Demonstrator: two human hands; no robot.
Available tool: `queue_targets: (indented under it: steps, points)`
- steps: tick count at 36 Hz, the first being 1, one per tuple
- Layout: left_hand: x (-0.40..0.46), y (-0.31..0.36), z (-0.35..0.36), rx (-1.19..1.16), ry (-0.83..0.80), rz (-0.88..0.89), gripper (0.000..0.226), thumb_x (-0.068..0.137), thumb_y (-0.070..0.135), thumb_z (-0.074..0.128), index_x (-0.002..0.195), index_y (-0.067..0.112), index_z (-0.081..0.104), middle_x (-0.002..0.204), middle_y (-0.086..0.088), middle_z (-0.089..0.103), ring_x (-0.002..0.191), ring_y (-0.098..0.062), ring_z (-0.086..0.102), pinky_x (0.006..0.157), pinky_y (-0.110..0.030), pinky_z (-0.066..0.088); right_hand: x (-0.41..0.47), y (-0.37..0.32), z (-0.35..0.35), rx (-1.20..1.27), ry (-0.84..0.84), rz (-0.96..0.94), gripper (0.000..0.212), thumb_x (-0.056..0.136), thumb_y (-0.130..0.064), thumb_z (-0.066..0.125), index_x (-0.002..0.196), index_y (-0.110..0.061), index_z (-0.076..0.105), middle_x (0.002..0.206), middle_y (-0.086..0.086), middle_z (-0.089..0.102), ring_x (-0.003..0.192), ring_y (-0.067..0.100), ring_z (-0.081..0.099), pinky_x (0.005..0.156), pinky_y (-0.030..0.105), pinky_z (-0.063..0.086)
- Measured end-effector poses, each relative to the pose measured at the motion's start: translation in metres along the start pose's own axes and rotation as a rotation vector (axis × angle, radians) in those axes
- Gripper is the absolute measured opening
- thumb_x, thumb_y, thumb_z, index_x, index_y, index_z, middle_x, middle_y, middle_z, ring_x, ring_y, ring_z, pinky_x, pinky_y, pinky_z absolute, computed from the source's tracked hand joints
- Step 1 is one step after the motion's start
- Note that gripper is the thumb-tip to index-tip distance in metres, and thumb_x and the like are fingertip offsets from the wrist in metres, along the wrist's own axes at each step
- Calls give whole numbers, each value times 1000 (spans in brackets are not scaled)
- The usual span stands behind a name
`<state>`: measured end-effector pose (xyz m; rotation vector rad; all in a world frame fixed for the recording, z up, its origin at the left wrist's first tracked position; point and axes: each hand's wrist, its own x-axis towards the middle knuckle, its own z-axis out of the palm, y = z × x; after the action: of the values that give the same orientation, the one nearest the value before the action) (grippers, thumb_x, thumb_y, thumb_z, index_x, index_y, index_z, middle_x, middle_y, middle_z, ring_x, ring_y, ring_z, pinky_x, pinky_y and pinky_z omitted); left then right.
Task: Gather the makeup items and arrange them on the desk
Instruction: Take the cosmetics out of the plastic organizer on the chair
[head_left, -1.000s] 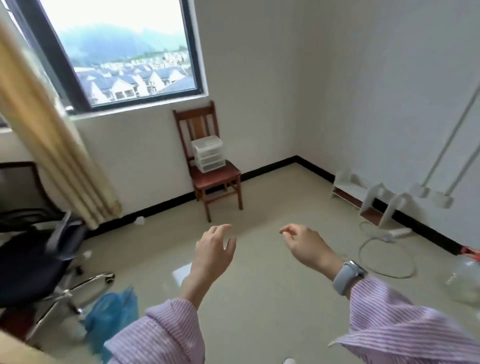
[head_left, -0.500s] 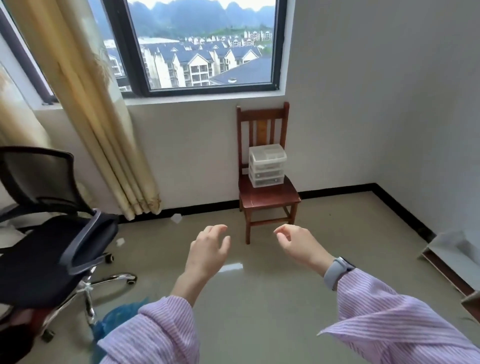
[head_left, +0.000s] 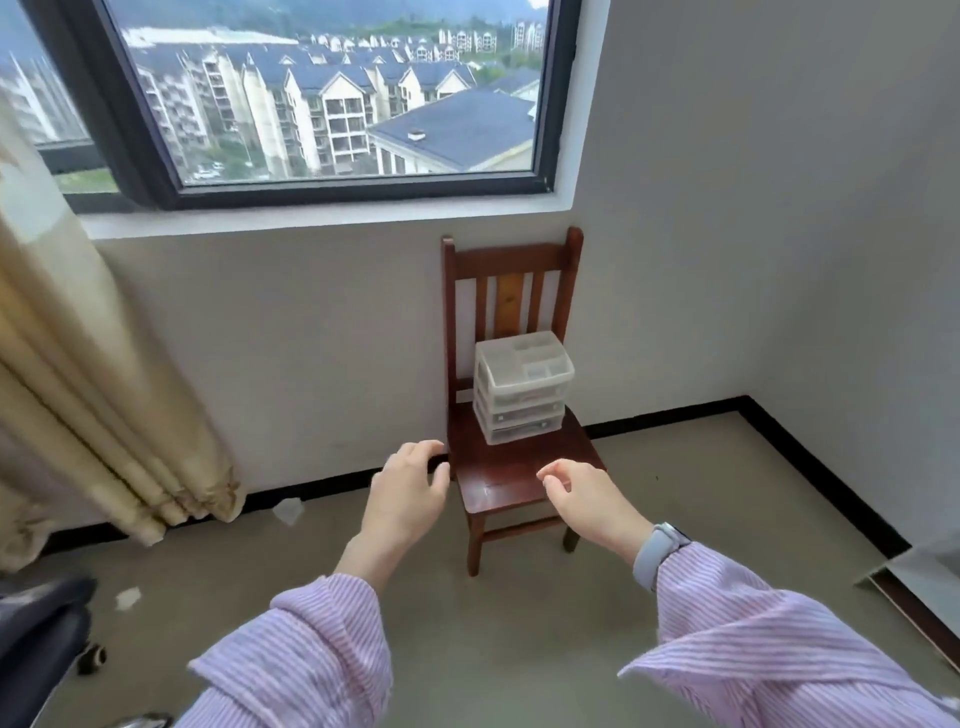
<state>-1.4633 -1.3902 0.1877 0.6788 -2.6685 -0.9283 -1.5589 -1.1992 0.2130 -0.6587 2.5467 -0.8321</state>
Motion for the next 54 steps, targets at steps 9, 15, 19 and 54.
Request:
queue_targets:
  steps: [9,15,19,54]
  points:
    - [140,-10,70,-32,-149,9,35,93,22,48,127,14,52,126,-1,54,118,-16,49,99,-37,39,143,48,-7,91,0,211,27,94,-16,40,111,-16,61,107,0,64,105,17,56,86,24,40]
    - [223,-35,127,-1,-216,-69,39,94,21,46,132,15,47,133,-1,49,124,-17,45,103,-37,37,262,103,18,518,43,472,29,94,-8,37,114,-6,57,88,2,65,86,19,62,81,32,49]
    - [282,-42,167,70,-234,-90,42,94,19,45,135,14,43,138,-2,44,126,-19,42,102,-36,37,335,135,24,915,30,693,30,97,-10,36,125,-4,47,105,14,60,100,27,59,84,34,48]
    - [411,-118,314,547,-402,243,55,93,40,32,141,14,36,149,-11,34,138,-33,19,103,-60,28,450,227,132,1536,319,1079,36,95,-40,45,124,-18,42,108,9,53,110,28,53,97,43,43]
